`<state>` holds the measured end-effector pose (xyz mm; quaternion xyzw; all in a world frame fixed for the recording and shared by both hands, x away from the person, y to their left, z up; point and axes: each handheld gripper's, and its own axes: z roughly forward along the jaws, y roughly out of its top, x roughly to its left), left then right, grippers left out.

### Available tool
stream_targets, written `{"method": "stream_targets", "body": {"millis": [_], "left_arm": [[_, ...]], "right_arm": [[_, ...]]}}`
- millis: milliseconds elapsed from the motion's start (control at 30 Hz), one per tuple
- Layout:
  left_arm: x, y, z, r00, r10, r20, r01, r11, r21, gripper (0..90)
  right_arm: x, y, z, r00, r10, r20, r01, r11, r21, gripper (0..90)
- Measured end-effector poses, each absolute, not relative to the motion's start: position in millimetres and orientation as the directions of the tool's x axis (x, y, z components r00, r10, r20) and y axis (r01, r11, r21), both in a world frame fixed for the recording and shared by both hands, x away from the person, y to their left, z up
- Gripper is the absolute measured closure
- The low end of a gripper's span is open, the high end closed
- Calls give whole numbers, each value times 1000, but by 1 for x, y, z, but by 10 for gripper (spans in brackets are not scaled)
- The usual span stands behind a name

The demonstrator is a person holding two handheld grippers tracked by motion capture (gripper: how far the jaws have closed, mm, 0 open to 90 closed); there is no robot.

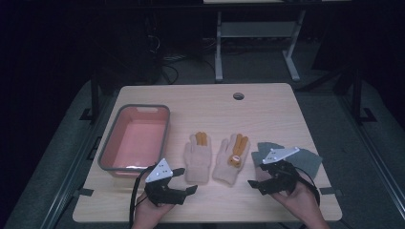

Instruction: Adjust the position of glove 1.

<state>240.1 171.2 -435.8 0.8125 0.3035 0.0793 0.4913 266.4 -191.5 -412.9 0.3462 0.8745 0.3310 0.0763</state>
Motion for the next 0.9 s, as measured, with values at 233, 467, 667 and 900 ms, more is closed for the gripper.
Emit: {"method": "stream_targets", "body": {"millis": [233,467,667,900], "left_arm": [[240,172,-435,804,569,-172,414,-327,850,224],[240,171,-435,811,561,-166,403,-332,853,224],[240,172,-435,808,563,-174,407,-319,856,224],[242,172,-435,806,563,-184,411,-308,858,224]], "right_arm": [[288,-177,-399,-778,622,93,537,579,613,234],[306,-160,-392,-796,600,80,524,618,586,236],[322,-145,-393,-809,583,77,520,650,554,242],[340,-131,-397,-817,571,88,525,672,522,243]]}}
